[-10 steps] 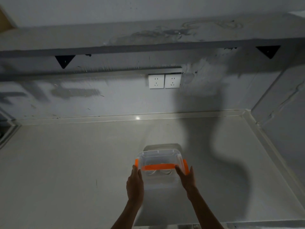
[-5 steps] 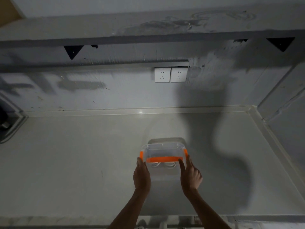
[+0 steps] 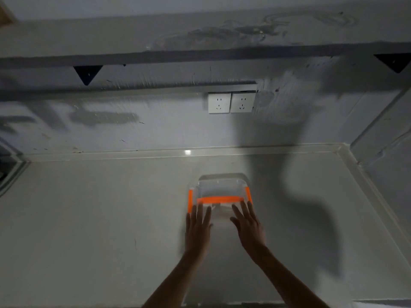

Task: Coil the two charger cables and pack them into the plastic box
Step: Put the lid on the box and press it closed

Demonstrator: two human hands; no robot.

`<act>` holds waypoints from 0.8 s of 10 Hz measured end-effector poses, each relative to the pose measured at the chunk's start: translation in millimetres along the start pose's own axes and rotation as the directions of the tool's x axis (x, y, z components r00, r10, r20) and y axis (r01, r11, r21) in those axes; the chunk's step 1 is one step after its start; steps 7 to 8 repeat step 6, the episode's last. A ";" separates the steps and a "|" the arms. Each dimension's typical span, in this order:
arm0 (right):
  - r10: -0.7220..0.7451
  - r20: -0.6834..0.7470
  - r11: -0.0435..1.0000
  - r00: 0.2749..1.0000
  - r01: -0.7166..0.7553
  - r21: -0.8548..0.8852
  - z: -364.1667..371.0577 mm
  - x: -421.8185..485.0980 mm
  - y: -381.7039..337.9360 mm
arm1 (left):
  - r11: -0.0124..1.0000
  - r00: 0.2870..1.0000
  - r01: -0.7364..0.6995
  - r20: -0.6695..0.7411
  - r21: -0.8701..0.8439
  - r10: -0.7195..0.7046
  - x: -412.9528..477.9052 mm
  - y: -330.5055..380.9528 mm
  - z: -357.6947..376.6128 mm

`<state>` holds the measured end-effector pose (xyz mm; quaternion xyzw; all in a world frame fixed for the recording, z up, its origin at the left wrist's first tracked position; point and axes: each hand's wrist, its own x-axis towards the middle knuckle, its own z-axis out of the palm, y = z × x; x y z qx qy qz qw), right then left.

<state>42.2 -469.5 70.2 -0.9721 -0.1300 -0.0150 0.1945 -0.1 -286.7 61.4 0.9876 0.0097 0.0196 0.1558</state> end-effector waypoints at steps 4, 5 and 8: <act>0.138 0.282 0.990 0.949 -0.121 -0.075 -24.8 127.2 -14.7 | 0.987 0.967 0.052 0.241 0.154 -0.088 120.1 -11.7 -29.8; 0.137 0.374 0.987 0.917 -0.093 -0.134 -34.5 131.0 -16.7 | 0.983 0.945 0.005 0.322 0.181 -0.064 132.5 -12.4 -51.8; 0.127 0.394 0.990 0.910 -0.094 -0.103 -44.6 134.5 -14.3 | 0.998 0.921 0.057 0.385 0.029 -0.064 142.6 -13.5 -82.1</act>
